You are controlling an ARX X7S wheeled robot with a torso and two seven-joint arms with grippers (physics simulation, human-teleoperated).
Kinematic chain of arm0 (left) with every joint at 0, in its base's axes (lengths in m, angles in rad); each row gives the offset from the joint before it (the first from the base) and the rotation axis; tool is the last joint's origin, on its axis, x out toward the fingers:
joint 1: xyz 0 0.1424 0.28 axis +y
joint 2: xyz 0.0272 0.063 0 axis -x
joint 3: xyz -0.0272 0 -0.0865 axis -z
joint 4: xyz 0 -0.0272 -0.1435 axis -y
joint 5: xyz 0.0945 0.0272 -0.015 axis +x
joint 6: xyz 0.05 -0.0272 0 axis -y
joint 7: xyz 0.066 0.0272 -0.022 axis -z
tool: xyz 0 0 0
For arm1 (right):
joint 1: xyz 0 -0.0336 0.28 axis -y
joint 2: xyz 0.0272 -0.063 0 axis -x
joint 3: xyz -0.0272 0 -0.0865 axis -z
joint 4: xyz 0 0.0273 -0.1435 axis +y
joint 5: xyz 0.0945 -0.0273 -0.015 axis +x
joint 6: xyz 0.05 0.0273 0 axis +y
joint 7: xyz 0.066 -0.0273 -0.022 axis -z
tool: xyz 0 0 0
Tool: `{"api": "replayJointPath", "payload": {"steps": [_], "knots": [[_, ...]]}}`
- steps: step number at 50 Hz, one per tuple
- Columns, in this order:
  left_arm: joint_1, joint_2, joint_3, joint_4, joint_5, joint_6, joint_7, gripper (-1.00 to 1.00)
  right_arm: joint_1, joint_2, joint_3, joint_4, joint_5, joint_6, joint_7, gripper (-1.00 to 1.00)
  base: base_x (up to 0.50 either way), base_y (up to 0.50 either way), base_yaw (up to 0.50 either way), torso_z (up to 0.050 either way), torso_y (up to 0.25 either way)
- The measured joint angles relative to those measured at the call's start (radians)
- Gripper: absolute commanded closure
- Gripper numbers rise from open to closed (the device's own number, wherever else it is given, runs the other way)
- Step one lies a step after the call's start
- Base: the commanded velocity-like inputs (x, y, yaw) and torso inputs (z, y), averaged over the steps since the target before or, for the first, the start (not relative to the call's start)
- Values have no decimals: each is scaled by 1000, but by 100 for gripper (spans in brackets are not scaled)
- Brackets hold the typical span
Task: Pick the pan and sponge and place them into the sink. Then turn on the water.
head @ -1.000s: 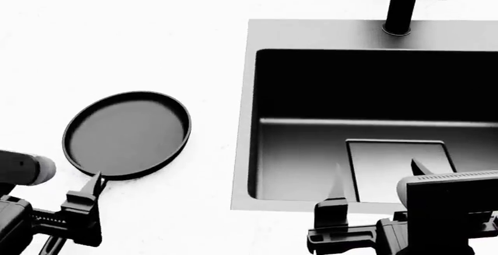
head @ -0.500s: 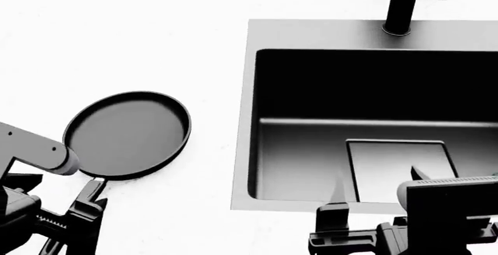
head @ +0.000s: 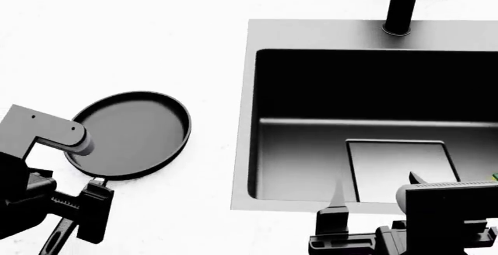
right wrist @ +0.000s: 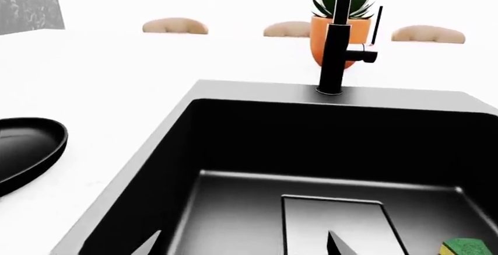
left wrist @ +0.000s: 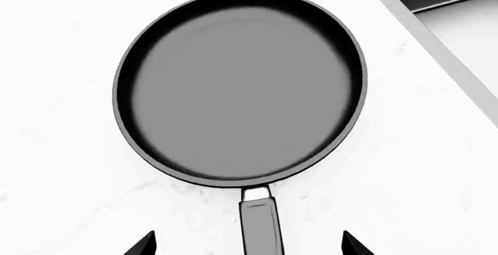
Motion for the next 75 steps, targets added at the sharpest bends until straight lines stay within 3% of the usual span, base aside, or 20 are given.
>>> {"api": "replayJointPath", "payload": {"steps": [46, 47, 75], "knots": [[-71, 42, 176, -233, 121, 137, 166, -100, -17, -4, 8, 24, -7, -25, 7, -100, 0, 0, 0, 0, 0], [-70, 42, 175, -235, 121, 139, 166, 100, -17, -4, 8, 25, -7, -25, 7, -100, 0, 0, 0, 0, 0], [-57, 15, 151, -138, 72, 139, 110, 100, -9, -2, 3, 21, -10, -24, 12, -100, 0, 0, 0, 0, 0]]}}
